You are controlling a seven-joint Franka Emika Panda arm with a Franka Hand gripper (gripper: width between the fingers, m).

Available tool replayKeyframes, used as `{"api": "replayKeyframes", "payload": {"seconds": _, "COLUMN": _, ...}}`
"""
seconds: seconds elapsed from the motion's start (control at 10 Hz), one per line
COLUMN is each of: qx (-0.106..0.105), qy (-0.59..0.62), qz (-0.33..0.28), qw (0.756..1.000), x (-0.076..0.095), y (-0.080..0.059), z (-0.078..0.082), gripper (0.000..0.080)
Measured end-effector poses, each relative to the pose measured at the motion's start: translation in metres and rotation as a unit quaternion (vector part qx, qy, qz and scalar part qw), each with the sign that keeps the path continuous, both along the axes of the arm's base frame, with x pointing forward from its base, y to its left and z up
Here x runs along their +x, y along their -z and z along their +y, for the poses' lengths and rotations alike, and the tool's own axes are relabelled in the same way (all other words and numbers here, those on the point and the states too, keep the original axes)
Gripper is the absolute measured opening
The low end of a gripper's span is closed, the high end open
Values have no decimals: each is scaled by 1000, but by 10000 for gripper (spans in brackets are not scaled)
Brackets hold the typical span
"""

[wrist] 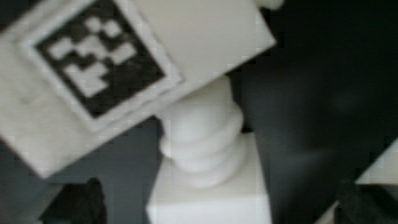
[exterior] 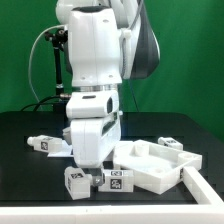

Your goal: Assemble one leg

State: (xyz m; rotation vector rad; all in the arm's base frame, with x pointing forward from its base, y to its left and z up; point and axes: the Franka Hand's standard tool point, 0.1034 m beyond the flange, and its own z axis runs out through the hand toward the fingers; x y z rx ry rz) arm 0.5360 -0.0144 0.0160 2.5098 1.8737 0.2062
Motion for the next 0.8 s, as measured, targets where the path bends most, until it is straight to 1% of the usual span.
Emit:
{"api": "replayKeyframes", "payload": {"seconds": 0.1, "qx": 1, "qy": -1, "qz": 2, "qw": 1000, "x": -1, "y": 3, "z": 1, "gripper": 650}}
{"api": "replayKeyframes", "payload": {"seconds": 0.3, "qx": 1, "qy": 1, "qz": 3, "qw": 1000, "x": -2, "y": 4, "z": 0, "gripper": 650}}
{"api": "replayKeyframes", "payload": {"seconds": 0.5, "qx": 1, "qy": 1, "qz": 3, "qw": 1000, "x": -2, "y": 5, "z": 0, "gripper": 390}}
{"api": "replayKeyframes", "payload": {"seconds": 0.6, "qx": 1, "qy": 1, "qz": 3, "qw": 1000, "x": -2, "y": 4, "z": 0, "gripper": 390}}
{"api": "replayKeyframes", "payload": {"seconds": 0.7, "qx": 0, "qy": -2, "qz": 2, "qw": 1000, "x": -1, "y": 4, "z": -3, "gripper": 285}}
{"api": "replayKeyframes", "payload": {"seconds": 0.8, "qx": -4, "qy": -7, "qz": -2, "qw": 1000, "x": 1, "y": 3, "z": -16, "gripper": 285}}
